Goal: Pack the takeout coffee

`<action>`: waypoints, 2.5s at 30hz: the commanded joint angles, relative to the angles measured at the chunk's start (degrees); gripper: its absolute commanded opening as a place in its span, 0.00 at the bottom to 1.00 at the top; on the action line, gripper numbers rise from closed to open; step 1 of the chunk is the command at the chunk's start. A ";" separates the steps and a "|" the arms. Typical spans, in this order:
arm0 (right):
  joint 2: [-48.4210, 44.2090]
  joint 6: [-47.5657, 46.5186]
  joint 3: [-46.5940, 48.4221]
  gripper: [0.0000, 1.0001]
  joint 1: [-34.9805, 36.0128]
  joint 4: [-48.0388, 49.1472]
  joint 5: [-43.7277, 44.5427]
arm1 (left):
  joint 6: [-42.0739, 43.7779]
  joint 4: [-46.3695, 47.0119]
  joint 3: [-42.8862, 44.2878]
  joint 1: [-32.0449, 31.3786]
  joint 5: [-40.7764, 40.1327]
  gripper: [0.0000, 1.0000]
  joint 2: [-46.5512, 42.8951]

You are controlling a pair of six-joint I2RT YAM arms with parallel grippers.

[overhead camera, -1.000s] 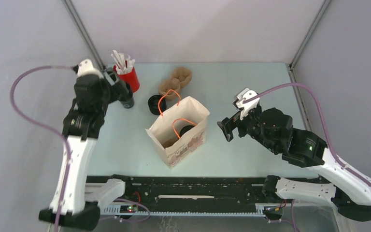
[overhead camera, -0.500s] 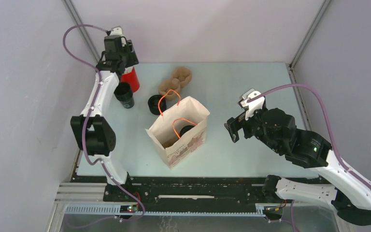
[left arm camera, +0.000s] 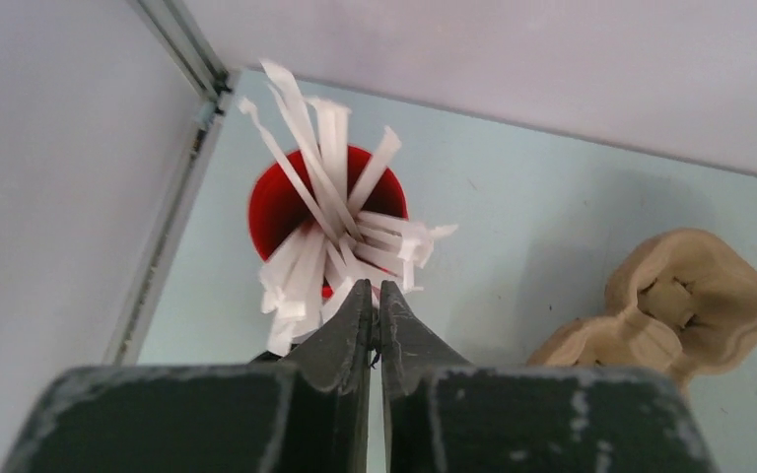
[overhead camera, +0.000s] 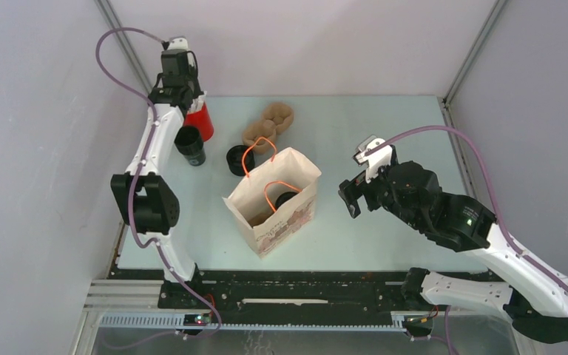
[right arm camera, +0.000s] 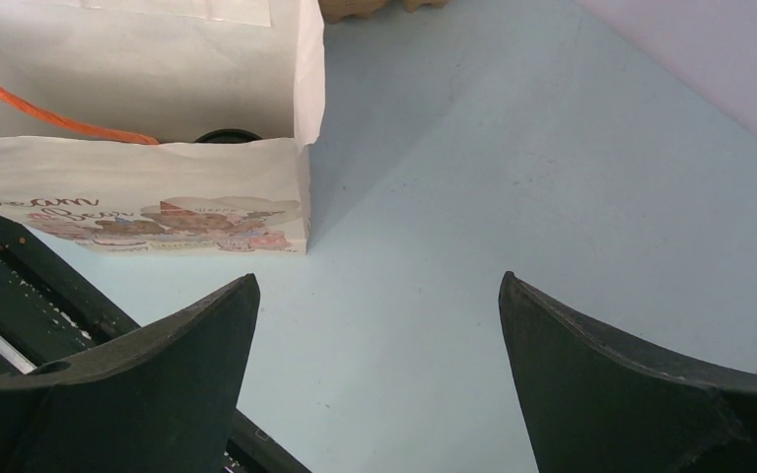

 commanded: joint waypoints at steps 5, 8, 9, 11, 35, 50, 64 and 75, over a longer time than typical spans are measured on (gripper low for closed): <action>-2.12 0.72 0.28 1.00 -0.16 0.79 -1.39 | 2.18 -7.05 15.34 -2.20 -4.03 0.05 -14.51; -2.94 1.51 0.28 1.00 -0.12 0.14 -1.06 | -3.58 -10.25 12.61 -3.87 2.47 0.05 -24.35; -3.18 1.73 0.28 1.00 -0.11 -0.02 -1.12 | -5.78 -10.61 10.19 -4.41 5.39 0.06 -28.42; -3.72 2.25 0.28 1.00 -0.17 -0.11 -1.20 | -10.20 -10.89 4.13 -4.96 11.71 0.07 -36.61; -8.56 4.76 -2.70 1.00 0.01 1.18 -2.99 | -11.60 -31.62 -18.91 -8.97 39.46 0.02 -64.61; -6.40 5.16 -2.66 1.00 0.24 1.87 -3.45 | -9.57 -33.42 -9.42 -9.68 33.95 0.00 -63.56; -6.83 6.90 -2.71 1.00 1.69 1.59 -2.50 | -8.85 -33.57 -17.38 -12.37 39.58 0.01 -65.86; -8.06 6.81 -2.70 1.00 3.21 1.51 0.40 | -7.80 -33.35 -19.08 -12.57 36.88 0.27 -61.55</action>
